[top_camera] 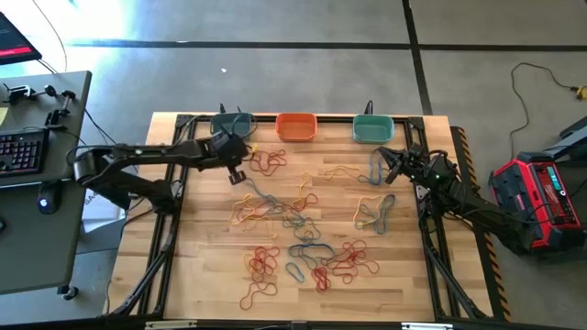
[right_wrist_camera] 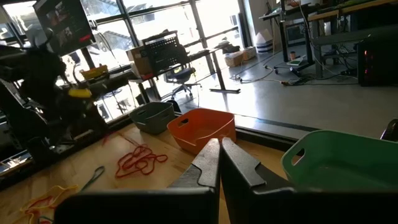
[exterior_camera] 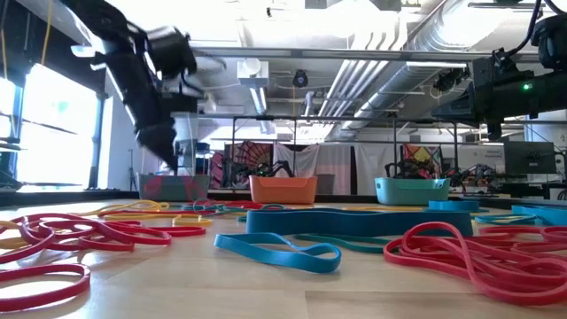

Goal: Sort rubber bands into baskets
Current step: Put the red rubber band into the blue bin

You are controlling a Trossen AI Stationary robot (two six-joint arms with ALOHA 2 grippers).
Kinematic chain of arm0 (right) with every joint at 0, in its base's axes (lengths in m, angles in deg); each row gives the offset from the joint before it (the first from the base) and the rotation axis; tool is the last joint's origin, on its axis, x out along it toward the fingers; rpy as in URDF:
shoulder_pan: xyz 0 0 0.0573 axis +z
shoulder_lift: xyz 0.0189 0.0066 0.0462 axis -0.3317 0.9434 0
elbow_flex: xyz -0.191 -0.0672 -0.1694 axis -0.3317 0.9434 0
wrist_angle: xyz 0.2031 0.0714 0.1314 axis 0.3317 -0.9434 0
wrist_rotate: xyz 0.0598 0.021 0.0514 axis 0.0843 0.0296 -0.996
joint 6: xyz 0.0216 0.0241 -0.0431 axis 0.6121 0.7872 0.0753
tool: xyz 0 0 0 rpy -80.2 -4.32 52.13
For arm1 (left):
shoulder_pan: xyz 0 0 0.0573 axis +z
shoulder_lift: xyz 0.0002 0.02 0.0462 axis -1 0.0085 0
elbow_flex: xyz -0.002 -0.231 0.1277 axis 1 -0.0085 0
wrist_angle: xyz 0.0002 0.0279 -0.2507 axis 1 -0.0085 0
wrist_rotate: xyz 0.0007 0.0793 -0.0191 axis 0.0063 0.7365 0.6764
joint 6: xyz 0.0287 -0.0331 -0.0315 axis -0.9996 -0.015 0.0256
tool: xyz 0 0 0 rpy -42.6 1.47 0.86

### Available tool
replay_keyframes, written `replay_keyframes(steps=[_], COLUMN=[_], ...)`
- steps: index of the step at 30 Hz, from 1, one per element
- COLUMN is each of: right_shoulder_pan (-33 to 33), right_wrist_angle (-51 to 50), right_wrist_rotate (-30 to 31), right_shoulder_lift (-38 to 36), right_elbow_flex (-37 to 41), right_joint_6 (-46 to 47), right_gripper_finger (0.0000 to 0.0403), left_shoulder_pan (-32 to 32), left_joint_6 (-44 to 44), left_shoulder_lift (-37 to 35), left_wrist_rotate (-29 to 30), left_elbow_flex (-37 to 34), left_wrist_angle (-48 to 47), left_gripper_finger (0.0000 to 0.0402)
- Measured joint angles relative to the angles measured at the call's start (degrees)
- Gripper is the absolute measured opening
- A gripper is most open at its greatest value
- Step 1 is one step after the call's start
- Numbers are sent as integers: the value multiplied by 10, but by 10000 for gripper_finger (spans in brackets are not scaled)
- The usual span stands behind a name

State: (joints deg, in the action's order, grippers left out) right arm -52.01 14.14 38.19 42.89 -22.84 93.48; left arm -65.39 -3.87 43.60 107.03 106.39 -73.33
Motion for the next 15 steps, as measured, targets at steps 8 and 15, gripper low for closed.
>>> replay_keyframes(steps=[8,15], right_shoulder_pan=[0,0], right_wrist_angle=[0,0], right_wrist_rotate=[0,0], right_shoulder_lift=[0,0], right_elbow_flex=[0,0], right_joint_6=[0,0], right_gripper_finger=[0,0], left_shoulder_pan=[-9,-9], left_joint_6=[-5,-10], left_shoulder_lift=[-78,-102], left_wrist_rotate=[50,116], left_elbow_flex=[32,50], left_wrist_angle=[18,59], left_gripper_finger=[0,0])
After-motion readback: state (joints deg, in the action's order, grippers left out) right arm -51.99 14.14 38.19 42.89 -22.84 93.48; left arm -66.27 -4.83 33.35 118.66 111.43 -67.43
